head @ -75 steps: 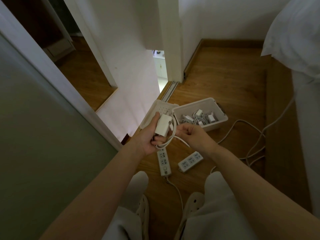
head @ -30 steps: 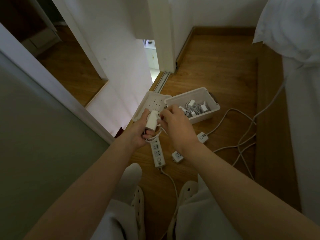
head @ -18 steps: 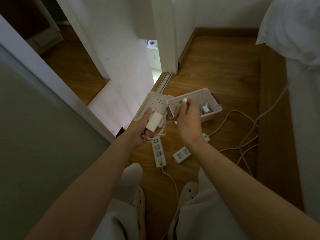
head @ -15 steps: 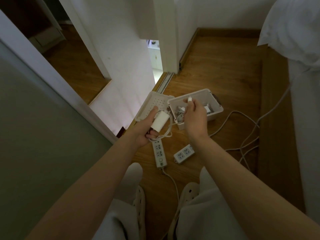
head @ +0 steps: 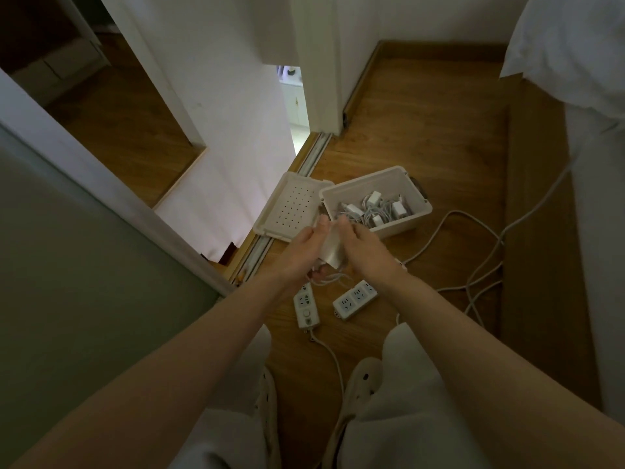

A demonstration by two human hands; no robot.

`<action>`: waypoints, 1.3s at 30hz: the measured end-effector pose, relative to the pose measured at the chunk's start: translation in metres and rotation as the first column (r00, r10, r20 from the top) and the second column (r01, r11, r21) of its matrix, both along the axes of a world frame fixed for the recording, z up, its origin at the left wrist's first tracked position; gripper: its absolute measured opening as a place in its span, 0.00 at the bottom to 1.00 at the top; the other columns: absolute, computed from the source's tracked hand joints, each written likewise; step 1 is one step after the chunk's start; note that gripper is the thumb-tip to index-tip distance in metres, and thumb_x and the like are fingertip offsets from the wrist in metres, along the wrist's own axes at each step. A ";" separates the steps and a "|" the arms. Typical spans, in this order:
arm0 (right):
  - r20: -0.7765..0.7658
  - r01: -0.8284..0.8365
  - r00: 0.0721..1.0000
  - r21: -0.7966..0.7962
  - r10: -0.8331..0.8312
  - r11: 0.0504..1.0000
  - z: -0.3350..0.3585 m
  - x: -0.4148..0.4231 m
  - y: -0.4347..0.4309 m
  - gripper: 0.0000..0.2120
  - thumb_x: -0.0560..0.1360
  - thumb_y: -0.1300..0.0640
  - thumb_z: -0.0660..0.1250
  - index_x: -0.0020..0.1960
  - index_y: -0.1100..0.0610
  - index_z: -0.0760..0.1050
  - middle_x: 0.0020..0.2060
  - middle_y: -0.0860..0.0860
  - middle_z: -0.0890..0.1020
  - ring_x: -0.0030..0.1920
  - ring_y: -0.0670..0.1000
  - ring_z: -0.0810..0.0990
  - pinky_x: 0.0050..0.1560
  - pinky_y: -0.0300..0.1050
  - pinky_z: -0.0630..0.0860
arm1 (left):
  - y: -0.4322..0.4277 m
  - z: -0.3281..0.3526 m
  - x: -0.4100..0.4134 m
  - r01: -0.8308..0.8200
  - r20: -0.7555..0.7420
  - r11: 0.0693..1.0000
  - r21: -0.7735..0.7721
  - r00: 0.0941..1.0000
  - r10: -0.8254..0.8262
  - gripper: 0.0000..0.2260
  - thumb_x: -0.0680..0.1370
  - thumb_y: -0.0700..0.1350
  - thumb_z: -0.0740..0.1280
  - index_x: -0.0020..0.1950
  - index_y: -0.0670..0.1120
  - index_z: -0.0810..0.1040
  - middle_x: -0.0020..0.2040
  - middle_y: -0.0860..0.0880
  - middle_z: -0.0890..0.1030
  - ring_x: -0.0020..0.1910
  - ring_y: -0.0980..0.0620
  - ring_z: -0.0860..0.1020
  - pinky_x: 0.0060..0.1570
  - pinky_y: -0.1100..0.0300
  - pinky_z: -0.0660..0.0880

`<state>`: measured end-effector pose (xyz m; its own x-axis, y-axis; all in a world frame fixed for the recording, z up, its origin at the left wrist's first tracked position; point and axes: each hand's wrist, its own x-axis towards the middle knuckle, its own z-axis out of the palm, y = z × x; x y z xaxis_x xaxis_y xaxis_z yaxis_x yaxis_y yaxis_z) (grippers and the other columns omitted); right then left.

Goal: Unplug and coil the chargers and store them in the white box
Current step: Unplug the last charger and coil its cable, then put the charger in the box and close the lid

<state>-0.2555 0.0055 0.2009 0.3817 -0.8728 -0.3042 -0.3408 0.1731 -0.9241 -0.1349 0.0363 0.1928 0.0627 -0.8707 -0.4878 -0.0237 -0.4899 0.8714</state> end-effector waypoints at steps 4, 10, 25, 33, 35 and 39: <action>0.092 0.043 0.994 0.160 -0.058 0.986 -0.019 0.002 -0.012 0.24 0.75 0.45 0.64 0.64 0.58 0.64 0.48 0.51 0.79 0.42 0.46 0.80 0.39 0.38 0.79 | -0.006 -0.006 -0.008 -0.018 -0.149 1.000 -0.019 0.989 0.015 0.16 0.83 0.52 0.49 0.57 0.47 0.73 0.50 0.44 0.82 0.47 0.49 0.82 0.53 0.48 0.78; 0.126 0.084 0.985 0.265 -0.121 0.961 -0.068 -0.005 -0.035 0.15 0.77 0.49 0.63 0.57 0.55 0.63 0.43 0.51 0.77 0.39 0.47 0.79 0.38 0.44 0.79 | -0.039 -0.047 0.001 0.262 0.397 0.965 -0.029 0.889 -0.229 0.14 0.83 0.46 0.52 0.65 0.46 0.70 0.54 0.48 0.75 0.52 0.54 0.74 0.49 0.61 0.73; -0.531 -0.148 0.840 -0.030 0.110 0.989 -0.199 0.031 -0.203 0.17 0.77 0.50 0.62 0.60 0.60 0.66 0.54 0.58 0.76 0.51 0.57 0.76 0.47 0.46 0.71 | -0.149 -0.233 0.103 0.387 0.945 0.905 0.179 0.189 -0.267 0.16 0.79 0.41 0.58 0.66 0.48 0.67 0.64 0.50 0.70 0.64 0.50 0.68 0.66 0.53 0.63; -0.676 -0.237 0.737 -0.238 0.015 0.942 -0.248 0.069 -0.256 0.23 0.77 0.48 0.59 0.65 0.62 0.62 0.60 0.60 0.72 0.57 0.60 0.73 0.50 0.50 0.68 | -0.171 -0.309 0.143 0.368 0.925 0.855 0.366 -0.042 -0.378 0.25 0.75 0.37 0.62 0.71 0.47 0.62 0.69 0.47 0.66 0.69 0.48 0.64 0.68 0.52 0.60; -0.686 -0.249 0.727 -0.226 0.028 0.942 -0.265 0.073 -0.260 0.28 0.77 0.48 0.59 0.70 0.61 0.58 0.64 0.60 0.70 0.62 0.61 0.70 0.56 0.52 0.68 | -0.171 -0.320 0.146 0.366 0.910 0.840 0.400 -0.053 -0.411 0.26 0.75 0.38 0.63 0.72 0.46 0.61 0.70 0.47 0.65 0.70 0.47 0.63 0.69 0.51 0.58; -0.729 -0.265 0.684 -0.232 0.013 0.936 -0.285 0.073 -0.267 0.33 0.80 0.46 0.54 0.76 0.61 0.46 0.71 0.62 0.62 0.71 0.60 0.61 0.68 0.55 0.60 | -0.168 -0.333 0.147 0.363 0.914 0.848 0.386 -0.029 -0.404 0.23 0.74 0.37 0.65 0.67 0.46 0.64 0.64 0.47 0.69 0.64 0.47 0.68 0.66 0.52 0.62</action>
<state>-0.1822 -0.2618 -0.0842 0.2858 -0.9189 -0.2720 -0.9068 -0.1676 -0.3868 0.0121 -0.1314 -0.1403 0.1366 -0.9311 -0.3381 -0.9887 -0.1069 -0.1050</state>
